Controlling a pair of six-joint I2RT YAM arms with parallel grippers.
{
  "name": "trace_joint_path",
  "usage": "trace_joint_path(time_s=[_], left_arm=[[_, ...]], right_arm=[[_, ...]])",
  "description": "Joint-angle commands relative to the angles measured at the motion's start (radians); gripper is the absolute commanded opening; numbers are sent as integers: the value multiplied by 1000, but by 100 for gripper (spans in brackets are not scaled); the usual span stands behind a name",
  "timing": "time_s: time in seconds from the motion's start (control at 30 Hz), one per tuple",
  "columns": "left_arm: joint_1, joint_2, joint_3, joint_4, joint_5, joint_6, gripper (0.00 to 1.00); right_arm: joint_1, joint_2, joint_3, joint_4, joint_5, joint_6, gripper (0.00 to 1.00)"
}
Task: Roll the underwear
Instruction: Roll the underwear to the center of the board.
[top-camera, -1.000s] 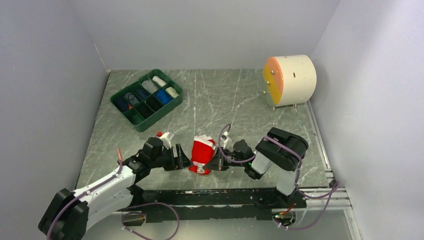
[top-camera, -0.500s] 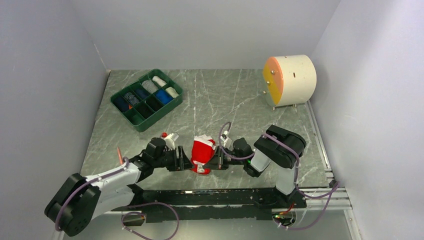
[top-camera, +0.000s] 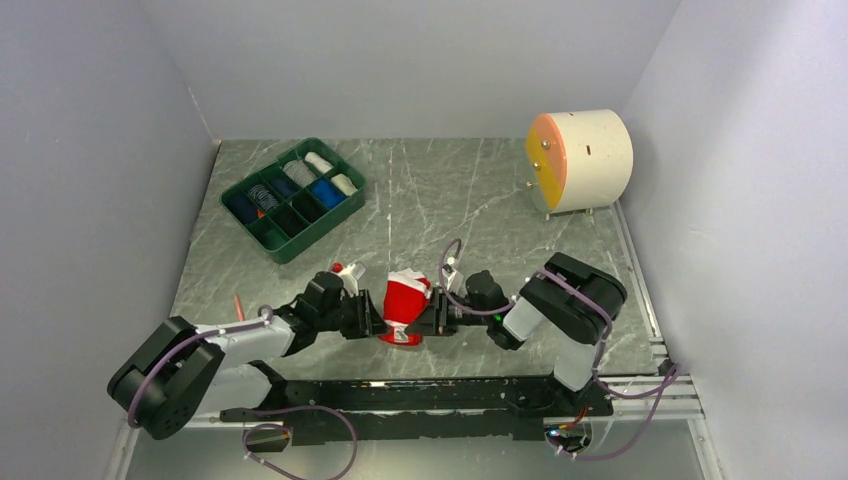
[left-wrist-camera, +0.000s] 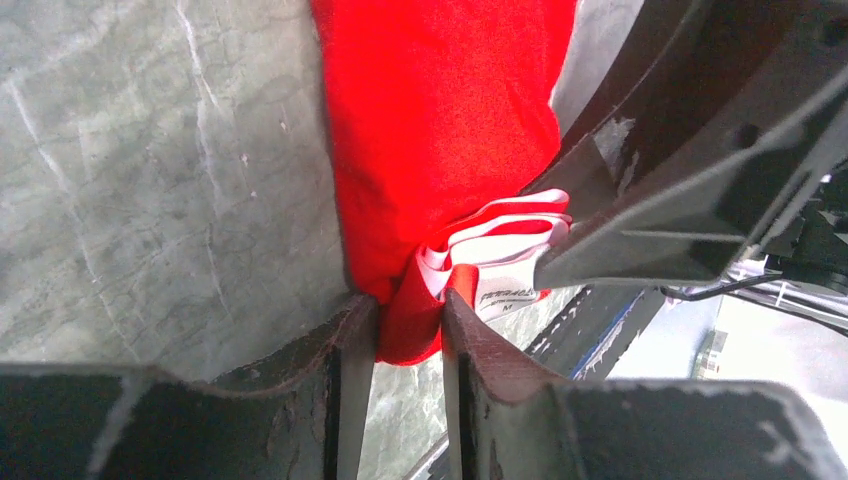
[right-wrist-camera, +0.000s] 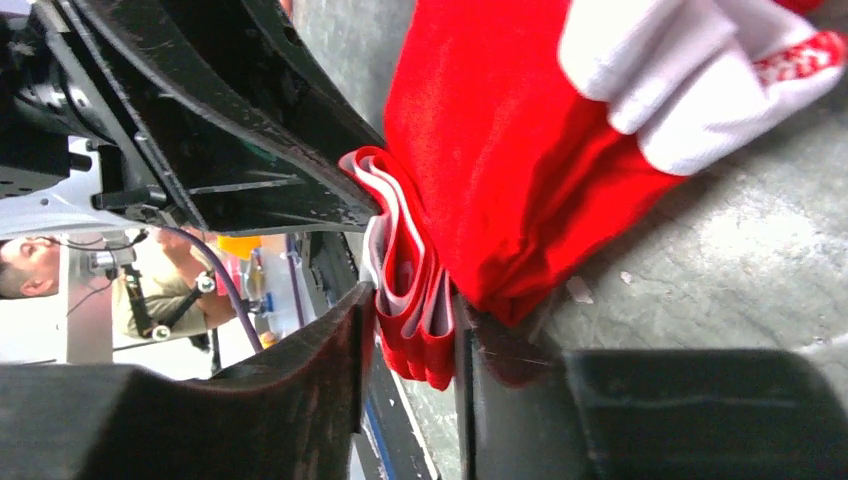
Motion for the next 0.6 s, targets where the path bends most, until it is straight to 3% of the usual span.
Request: trace_joint_path(time_s=[0.0, 0.07, 0.3, 0.4, 0.43, 0.5, 0.57], left_arm=[[-9, 66, 13, -114, -119, 23, 35], [-13, 80, 33, -136, -127, 39, 34], [-18, 97, 57, -160, -124, 57, 33], [-18, 97, 60, -162, -112, 62, 33], [-19, 99, 64, -163, -107, 65, 32], [-21, 111, 76, -173, -100, 74, 32], [-22, 121, 88, -186, -97, 76, 32]], right_arm=[[-12, -107, 20, -136, 42, -133, 47], [-11, -164, 47, -263, 58, -202, 55], [-11, -464, 139, -686, 319, -552, 62], [-11, -620, 114, -680, 411, -710, 64], [-11, -666, 92, -647, 432, -744, 70], [-10, -728, 35, -577, 508, -703, 97], [-13, -730, -2, -503, 491, -721, 100]])
